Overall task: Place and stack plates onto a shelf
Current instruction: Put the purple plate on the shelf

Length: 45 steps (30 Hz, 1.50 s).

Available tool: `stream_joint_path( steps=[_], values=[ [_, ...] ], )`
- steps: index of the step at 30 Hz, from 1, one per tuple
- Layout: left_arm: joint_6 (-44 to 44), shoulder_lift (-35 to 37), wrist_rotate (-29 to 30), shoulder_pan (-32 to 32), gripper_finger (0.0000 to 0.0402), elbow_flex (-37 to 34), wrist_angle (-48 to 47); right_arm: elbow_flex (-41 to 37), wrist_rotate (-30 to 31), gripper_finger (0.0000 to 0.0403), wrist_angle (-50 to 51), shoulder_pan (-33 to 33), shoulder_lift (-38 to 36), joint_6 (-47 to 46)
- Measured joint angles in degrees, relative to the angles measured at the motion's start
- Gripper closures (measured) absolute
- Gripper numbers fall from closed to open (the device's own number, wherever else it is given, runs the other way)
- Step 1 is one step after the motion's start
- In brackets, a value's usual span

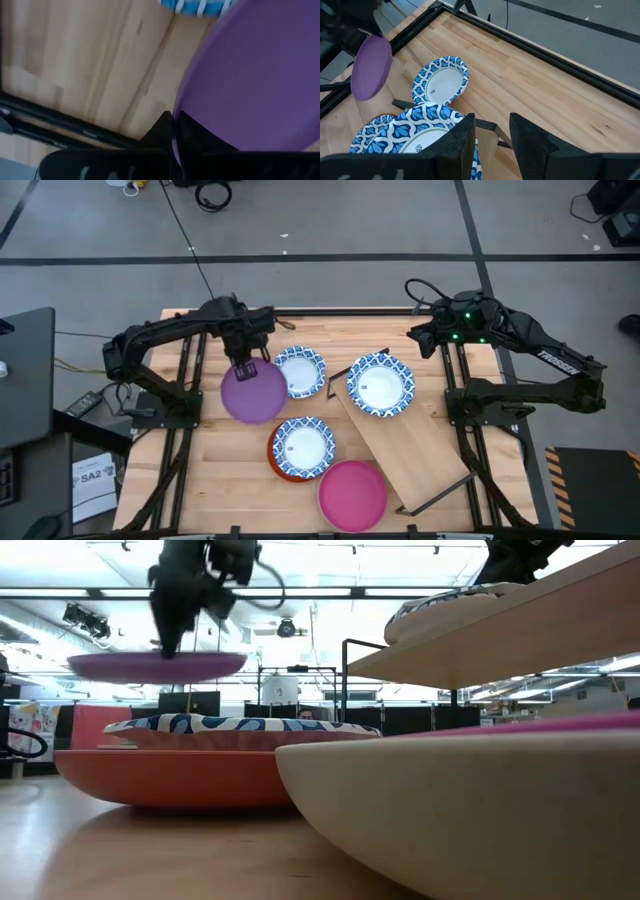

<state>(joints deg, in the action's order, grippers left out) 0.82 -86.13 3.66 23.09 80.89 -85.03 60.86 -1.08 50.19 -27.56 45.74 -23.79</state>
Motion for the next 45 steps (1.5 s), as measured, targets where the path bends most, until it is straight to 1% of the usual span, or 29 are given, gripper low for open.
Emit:
stream_joint_path(
  steps=[6,10,13,16,23,26,29,32,35,42,45],
  values=[
    [0.1,0.0,0.0,0.0,0.0385,8.7,-0.2,0.0,0.0,0.0275,-3.0,0.0,0.1,0.0],
    [-0.1,0.0,0.0,0.0,0.0385,14.2,0.0,0.0,0.0,0.0275,-7.6,0.0,0.6,0.0],
    [-0.4,0.0,0.0,0.0,0.0385,17.6,2.0,0.0,0.0,0.0275,-11.3,0.0,1.7,0.0],
    [-2.5,0.0,0.6,0.0,0.0385,19.5,6.3,0.0,0.0,0.0275,-15.4,0.0,3.4,0.0],
    [-7.2,0.0,1.8,0.0,0.0385,20.2,16.7,0.0,-0.9,0.0275,-27.4,0.0,9.5,0.0],
    [-9.4,0.0,3.5,0.0,0.0385,20.2,20.0,0.0,-3.7,0.0275,-33.6,0.0,12.1,0.0],
    [-11.6,0.0,6.7,0.0,0.0385,20.2,21.7,0.0,-7.3,0.0275,-39.8,0.0,14.5,0.0],
    [-13.4,0.0,9.4,0.0,0.0385,20.2,22.2,0.0,-9.9,0.0275,-45.3,0.1,16.7,0.0],
    [-14.5,-0.1,10.4,0.1,0.0385,20.2,22.5,0.0,-11.2,0.0275,-49.0,0.1,18.8,0.0],
    [-18.4,-0.1,11.0,1.8,0.0385,20.2,22.5,0.0,-12.1,0.0275,-53.2,1.8,23.2,0.0],
    [-18.6,-0.1,11.4,2.9,0.0386,20.2,22.5,0.0,-12.1,0.0275,-54.5,2.9,24.9,0.0]
  ],
)
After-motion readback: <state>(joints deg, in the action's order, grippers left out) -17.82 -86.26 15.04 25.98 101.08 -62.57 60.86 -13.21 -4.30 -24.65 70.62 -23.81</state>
